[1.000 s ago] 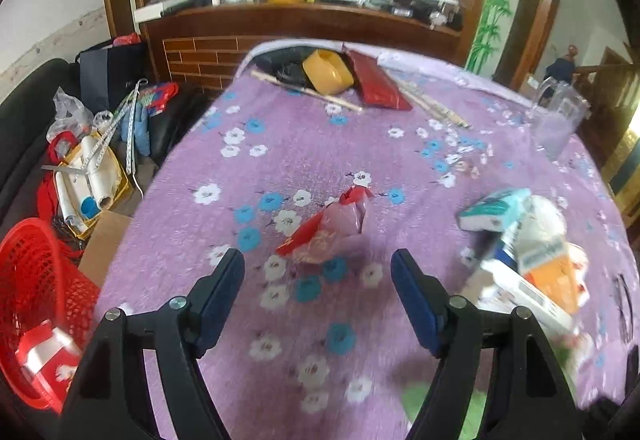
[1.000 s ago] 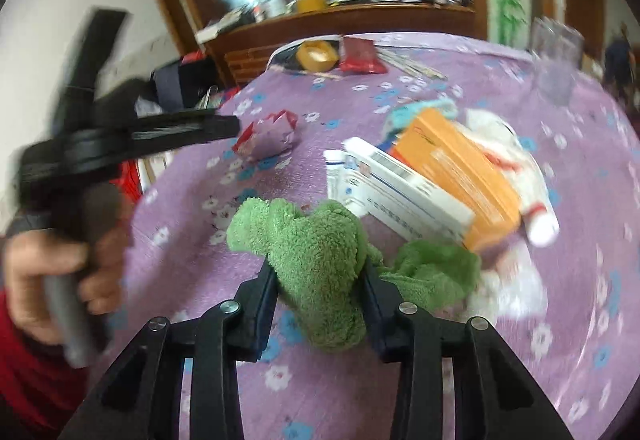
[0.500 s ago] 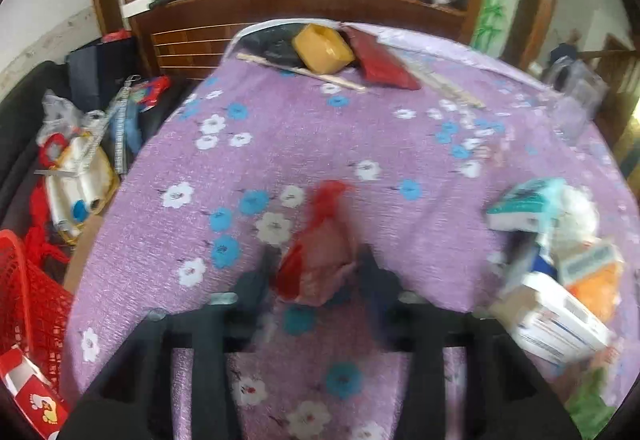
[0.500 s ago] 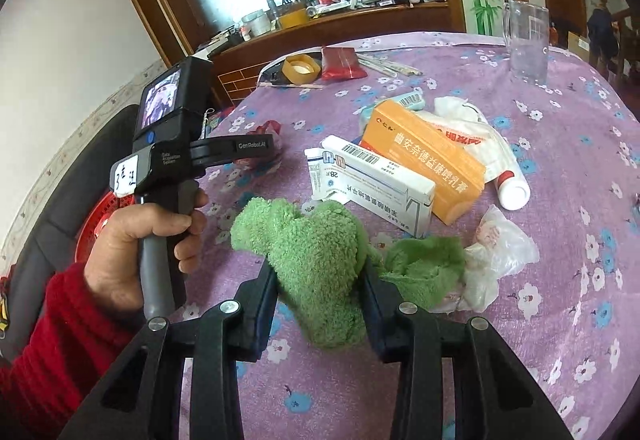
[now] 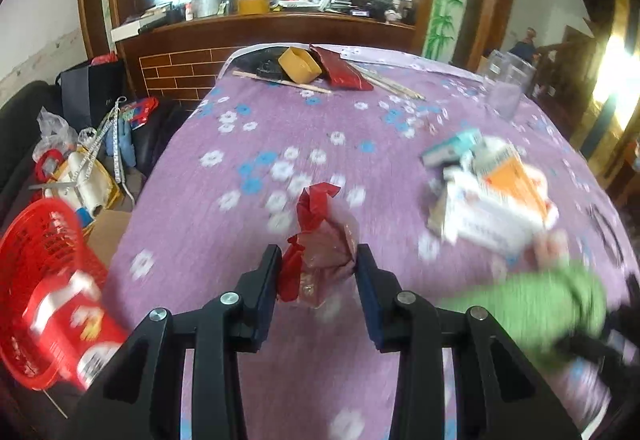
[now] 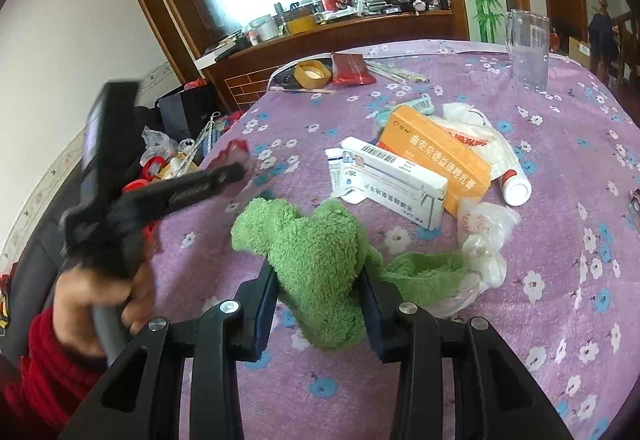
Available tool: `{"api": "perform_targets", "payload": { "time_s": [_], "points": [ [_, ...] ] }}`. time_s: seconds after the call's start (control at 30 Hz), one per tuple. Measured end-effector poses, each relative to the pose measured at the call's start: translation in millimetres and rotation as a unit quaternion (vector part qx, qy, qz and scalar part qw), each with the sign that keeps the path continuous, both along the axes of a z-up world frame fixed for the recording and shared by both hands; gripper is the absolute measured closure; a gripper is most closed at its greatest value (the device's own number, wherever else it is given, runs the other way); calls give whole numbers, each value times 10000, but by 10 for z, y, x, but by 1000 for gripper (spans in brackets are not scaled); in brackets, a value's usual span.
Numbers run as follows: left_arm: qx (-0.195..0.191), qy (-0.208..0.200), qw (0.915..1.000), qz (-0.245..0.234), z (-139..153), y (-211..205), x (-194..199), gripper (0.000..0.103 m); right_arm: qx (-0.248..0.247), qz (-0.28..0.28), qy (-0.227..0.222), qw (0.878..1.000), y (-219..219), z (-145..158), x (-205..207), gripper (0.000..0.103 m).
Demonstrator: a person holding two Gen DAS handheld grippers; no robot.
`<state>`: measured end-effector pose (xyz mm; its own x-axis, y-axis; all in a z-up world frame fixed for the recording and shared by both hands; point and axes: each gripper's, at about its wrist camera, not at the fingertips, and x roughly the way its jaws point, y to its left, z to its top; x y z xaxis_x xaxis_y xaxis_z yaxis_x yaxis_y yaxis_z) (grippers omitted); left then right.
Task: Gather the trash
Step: 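Grasp the red wrapper with the left gripper while the right gripper holds the towel, then drop the red wrapper and green towel into the red basket with both grippers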
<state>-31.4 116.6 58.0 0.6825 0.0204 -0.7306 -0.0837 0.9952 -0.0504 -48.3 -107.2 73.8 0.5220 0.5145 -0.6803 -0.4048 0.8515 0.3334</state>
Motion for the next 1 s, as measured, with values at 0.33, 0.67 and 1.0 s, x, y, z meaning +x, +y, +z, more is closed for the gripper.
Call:
{"api": "perform_targets", "payload": {
  "time_s": [0.33, 0.67, 1.0],
  "points": [
    [147, -129, 9998, -50, -73, 466, -937, 67, -93, 258, -73, 9996, 307, 50, -145, 61],
    [388, -860, 9955, 96, 39, 627, -1401, 67, -220, 472, -178, 9985, 716, 112, -253, 61],
    [564, -1198, 9904, 388, 272, 729, -1585, 67, -133, 676, -586, 9959, 880, 421, -418, 61]
  ]
}}
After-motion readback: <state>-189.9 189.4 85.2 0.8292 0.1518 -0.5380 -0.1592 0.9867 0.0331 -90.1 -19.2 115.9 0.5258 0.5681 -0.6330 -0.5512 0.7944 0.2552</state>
